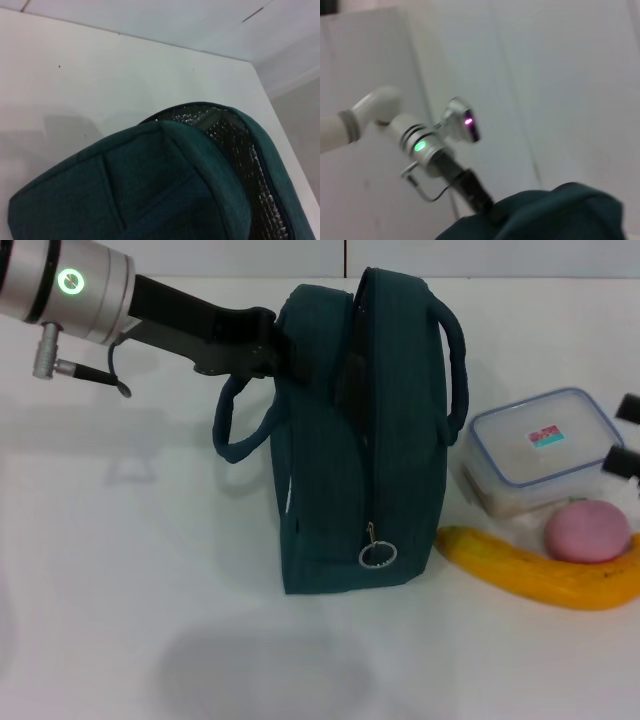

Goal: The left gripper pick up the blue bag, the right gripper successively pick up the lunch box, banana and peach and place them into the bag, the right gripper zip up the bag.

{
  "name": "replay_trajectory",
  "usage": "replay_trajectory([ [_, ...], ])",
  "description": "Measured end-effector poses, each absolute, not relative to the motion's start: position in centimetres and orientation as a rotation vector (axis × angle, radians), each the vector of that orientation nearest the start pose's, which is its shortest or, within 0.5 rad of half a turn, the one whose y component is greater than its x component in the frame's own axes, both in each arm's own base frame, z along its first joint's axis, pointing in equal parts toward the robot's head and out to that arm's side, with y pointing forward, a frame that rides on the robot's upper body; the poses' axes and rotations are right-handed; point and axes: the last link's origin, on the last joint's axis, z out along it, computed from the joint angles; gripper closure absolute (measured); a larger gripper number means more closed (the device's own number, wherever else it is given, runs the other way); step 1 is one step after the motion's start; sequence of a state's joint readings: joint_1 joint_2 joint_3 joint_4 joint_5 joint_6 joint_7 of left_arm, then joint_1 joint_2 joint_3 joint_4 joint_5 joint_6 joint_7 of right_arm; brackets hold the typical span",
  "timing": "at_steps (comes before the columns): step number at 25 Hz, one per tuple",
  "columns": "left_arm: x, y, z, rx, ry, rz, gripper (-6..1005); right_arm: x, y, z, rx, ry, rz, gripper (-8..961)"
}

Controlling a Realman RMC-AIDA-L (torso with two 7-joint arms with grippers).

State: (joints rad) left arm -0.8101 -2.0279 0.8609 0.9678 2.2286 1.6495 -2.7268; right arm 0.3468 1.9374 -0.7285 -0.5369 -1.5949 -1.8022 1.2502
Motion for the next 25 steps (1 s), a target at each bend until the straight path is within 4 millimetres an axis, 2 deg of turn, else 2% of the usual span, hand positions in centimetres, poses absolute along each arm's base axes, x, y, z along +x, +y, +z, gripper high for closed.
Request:
replay_trajectory([
  [4,-15.3,39.4,3.5,-2.535,-1.713,-0.306,944,31.5,28.2,7.0,-2.299,0.698,1.176,97],
  [8,-15.5,39.3,3.4,-2.545,-1.699,-0.304,944,33.5,28.0,6.9,-2.050,0.883,1.264,97],
  [15,-15.4,38.8,2.5,-2.588,-1.668,-0.315,944,36.7,27.7,2.7,-1.629,1.299,1.284,97],
  [19,-15.4,38.6,2.1,-2.613,-1.645,-0.313,944,37.1,27.6,0.8,-1.498,1.436,1.300,97],
  [25,-15.6,38.4,1.9,-2.635,-1.611,-0.312,944,36.7,28.5,0.3,-1.463,1.519,1.329,98],
])
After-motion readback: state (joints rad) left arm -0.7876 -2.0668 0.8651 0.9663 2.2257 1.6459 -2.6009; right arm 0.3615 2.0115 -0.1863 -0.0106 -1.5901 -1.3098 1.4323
